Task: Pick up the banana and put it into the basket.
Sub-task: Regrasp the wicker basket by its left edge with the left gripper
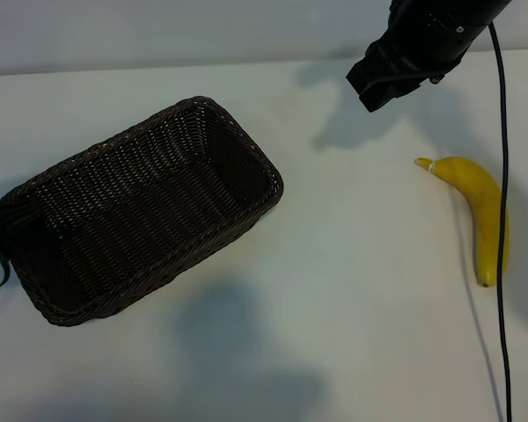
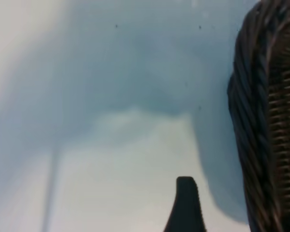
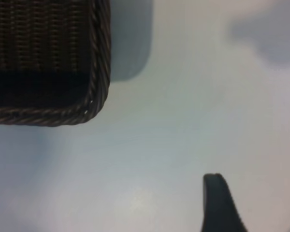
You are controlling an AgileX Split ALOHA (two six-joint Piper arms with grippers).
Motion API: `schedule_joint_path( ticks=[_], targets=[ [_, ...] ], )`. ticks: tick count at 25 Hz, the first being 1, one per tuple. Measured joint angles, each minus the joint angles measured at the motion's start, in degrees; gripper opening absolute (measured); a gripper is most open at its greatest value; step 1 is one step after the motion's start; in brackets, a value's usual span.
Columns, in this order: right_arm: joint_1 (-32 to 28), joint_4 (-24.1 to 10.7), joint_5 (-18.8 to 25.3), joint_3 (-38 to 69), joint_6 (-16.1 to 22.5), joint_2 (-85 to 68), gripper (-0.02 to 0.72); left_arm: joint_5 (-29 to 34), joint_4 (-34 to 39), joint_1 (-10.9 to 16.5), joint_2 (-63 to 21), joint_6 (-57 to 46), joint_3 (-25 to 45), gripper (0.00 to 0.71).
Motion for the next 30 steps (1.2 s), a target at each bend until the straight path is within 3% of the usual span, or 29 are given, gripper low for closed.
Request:
schedule_joint_path(
  ticks=[10, 18, 21, 23, 30],
  targets=[
    [0.0, 0.0, 0.05, 0.0, 0.0, 0.0, 0.389, -9.57, -2.86, 0.0, 11.98, -0.46, 0.0, 0.592],
    [0.0, 0.0, 0.34, 0.0, 0.0, 0.0, 0.389, -14.32, -10.11, 0.0, 19.24, 3.38, 0.05, 0.586],
    [0.0, 0.0, 0.39, 0.0, 0.0, 0.0, 0.389, -15.0, -10.99, 0.0, 19.72, 3.89, 0.05, 0.488],
    [0.0, 0.0, 0.39, 0.0, 0.0, 0.0, 0.389, -15.34, -11.09, 0.0, 19.77, 3.89, 0.05, 0.353],
    [0.0, 0.0, 0.45, 0.0, 0.0, 0.0, 0.389, -16.36, -11.24, 0.0, 19.83, 4.02, 0.05, 0.337]
  ],
)
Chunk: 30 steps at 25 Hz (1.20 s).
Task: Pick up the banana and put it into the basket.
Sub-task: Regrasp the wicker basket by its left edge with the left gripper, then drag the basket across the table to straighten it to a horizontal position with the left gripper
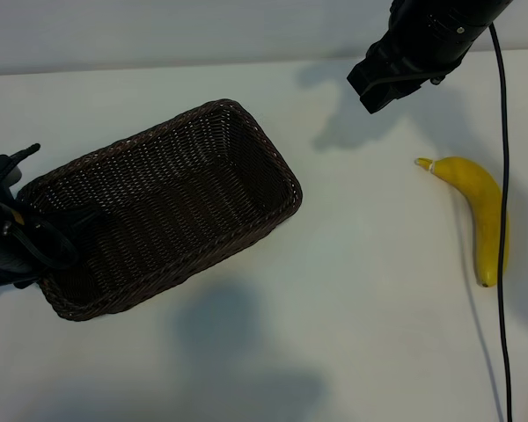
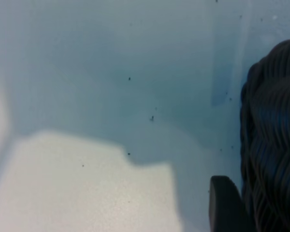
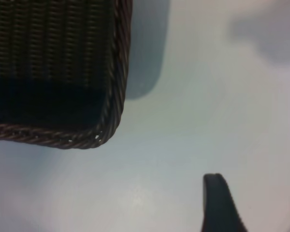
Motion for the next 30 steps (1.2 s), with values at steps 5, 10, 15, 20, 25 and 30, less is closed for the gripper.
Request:
schedule_joint_path(
  ticks=[5, 10, 15, 20, 25, 30],
  targets=[
    [0.0, 0.0, 0.0, 0.0, 0.0, 0.0, 0.389, -0.11, -0.74, 0.0, 0.0, 3.02, 0.0, 0.337],
    [0.0, 0.0, 0.0, 0.0, 0.01, 0.0, 0.389, 0.61, -7.31, 0.0, -0.78, 12.97, -0.55, 0.337],
    [0.0, 0.0, 0.0, 0.0, 0.99, 0.0, 0.389, 5.66, -14.75, 0.0, -2.27, 25.37, -5.03, 0.337],
    [0.0, 0.0, 0.42, 0.0, 1.29, 0.0, 0.389, 11.16, -18.78, 2.33, -2.26, 34.94, -10.87, 0.215],
    [0.0, 0.0, 0.66, 0.0, 1.3, 0.0, 0.389, 14.06, -27.59, 6.06, -2.26, 48.71, -13.44, 0.157],
    [0.0, 0.0, 0.66, 0.0, 2.01, 0.0, 0.389, 16.39, -35.2, 8.19, -2.26, 57.21, -13.64, 0.157]
  ],
)
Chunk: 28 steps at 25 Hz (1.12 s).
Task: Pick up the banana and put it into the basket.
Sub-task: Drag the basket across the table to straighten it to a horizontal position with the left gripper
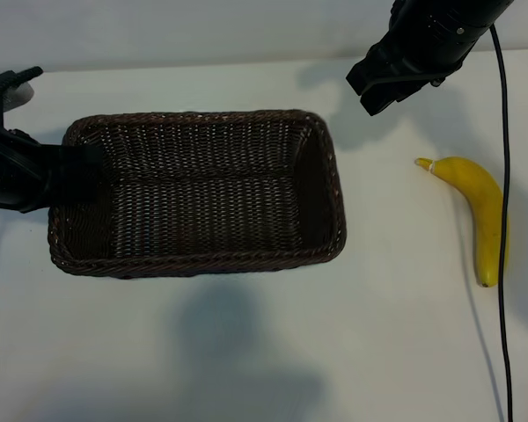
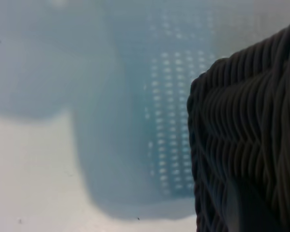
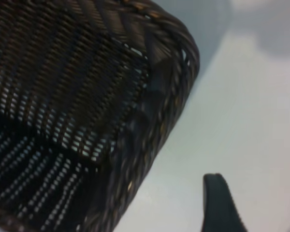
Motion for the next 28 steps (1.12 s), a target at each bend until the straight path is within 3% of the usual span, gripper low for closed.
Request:
schedule_joint_path(
  ticks=[19, 28],
  targets=[
    [0.0, 0.0, 1.18, 0.0, 2.49, 0.0, 0.389, 1.67, -6.91, 0.37, 0.0, 9.55, 0.0, 0.157],
    [0.0, 0.0, 1.24, 0.0, 2.73, 0.0, 0.389, -0.37, -10.0, 0.37, 0.9, 15.09, -0.05, 0.157]
  ],
)
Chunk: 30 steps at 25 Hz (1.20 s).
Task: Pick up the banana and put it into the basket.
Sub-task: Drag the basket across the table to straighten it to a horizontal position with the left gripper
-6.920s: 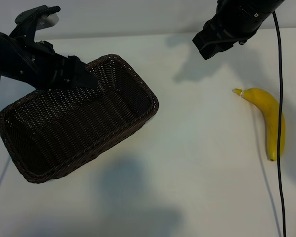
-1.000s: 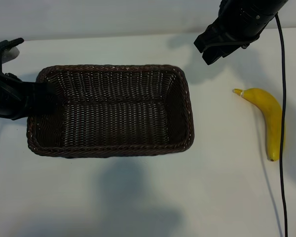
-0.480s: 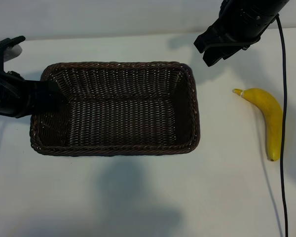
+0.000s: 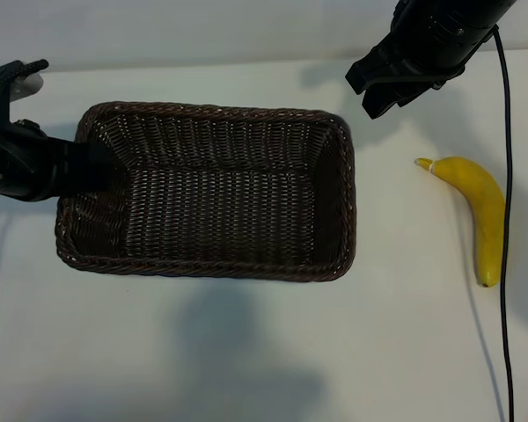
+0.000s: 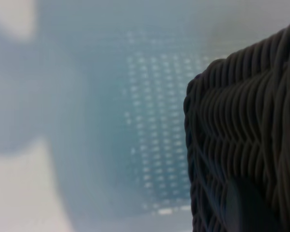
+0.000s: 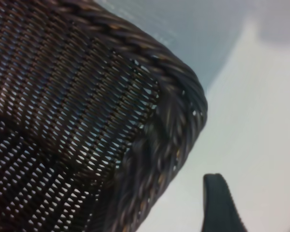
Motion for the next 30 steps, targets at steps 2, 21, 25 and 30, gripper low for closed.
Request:
schedule_joint_path(
  ticks=[2, 21, 25, 30],
  targets=[
    [0.0, 0.0, 0.0, 0.0, 0.0, 0.0, 0.389, -0.2, -1.79, 0.0, 1.65, 1.34, -0.09, 0.157],
    [0.0, 0.0, 0.0, 0.0, 0.0, 0.0, 0.389, 1.53, -6.28, 0.0, 13.41, 5.61, -9.6, 0.157],
    [0.0, 0.0, 0.0, 0.0, 0.04, 0.0, 0.389, 1.31, -8.51, 0.0, 14.24, 7.08, -9.66, 0.157],
    [0.0, 0.0, 0.0, 0.0, 0.04, 0.0, 0.389, 0.73, -8.49, 0.0, 15.55, 6.79, -9.66, 0.157]
  ],
)
